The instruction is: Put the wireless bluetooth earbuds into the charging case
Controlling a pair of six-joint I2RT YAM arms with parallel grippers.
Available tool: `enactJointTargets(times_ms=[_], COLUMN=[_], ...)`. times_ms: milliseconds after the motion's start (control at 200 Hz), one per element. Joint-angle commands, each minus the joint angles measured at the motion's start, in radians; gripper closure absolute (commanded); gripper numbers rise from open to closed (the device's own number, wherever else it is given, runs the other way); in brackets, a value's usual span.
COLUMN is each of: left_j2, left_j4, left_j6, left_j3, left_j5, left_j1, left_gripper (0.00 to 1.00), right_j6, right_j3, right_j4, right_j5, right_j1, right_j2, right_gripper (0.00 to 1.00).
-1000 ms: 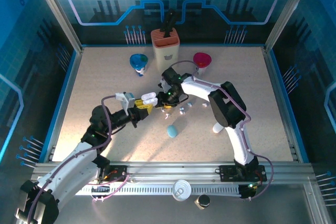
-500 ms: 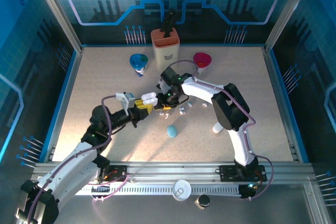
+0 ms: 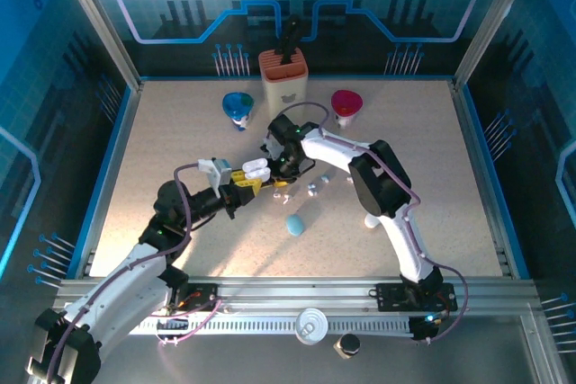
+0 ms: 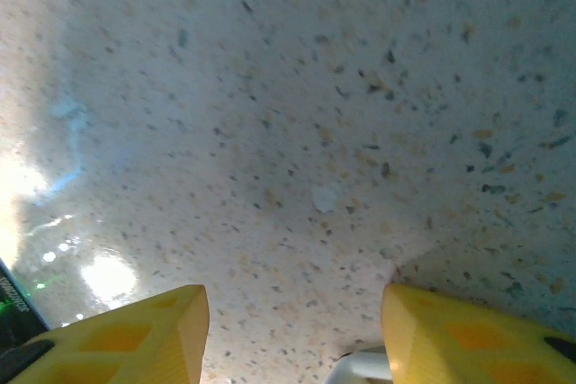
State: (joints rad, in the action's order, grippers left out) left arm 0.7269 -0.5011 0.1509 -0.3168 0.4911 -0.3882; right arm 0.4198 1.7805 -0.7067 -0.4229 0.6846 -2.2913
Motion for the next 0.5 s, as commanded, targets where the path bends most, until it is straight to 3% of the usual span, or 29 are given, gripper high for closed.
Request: enactJointTargets(times_ms=[0,495], left_j2=[-0.009,-0.020], left_j4=[-0.001,-0.010], left_j6=[-0.008,0.007], left_j3=[-0.004,0.019], left_j5=[0.010,-0.009], left_j1=[0.007,0.008], left_gripper=[1.00,1.00], right_j6=[-0.027,-0.025], right_j3=[-0.011,-0.239], right_j4=[-0.053,-0.007], right_j5=[-0.023,0.003], right_j1=[0.016,0.010], right_j2=[0.004,0.157], right_gripper=[0.48,0.53])
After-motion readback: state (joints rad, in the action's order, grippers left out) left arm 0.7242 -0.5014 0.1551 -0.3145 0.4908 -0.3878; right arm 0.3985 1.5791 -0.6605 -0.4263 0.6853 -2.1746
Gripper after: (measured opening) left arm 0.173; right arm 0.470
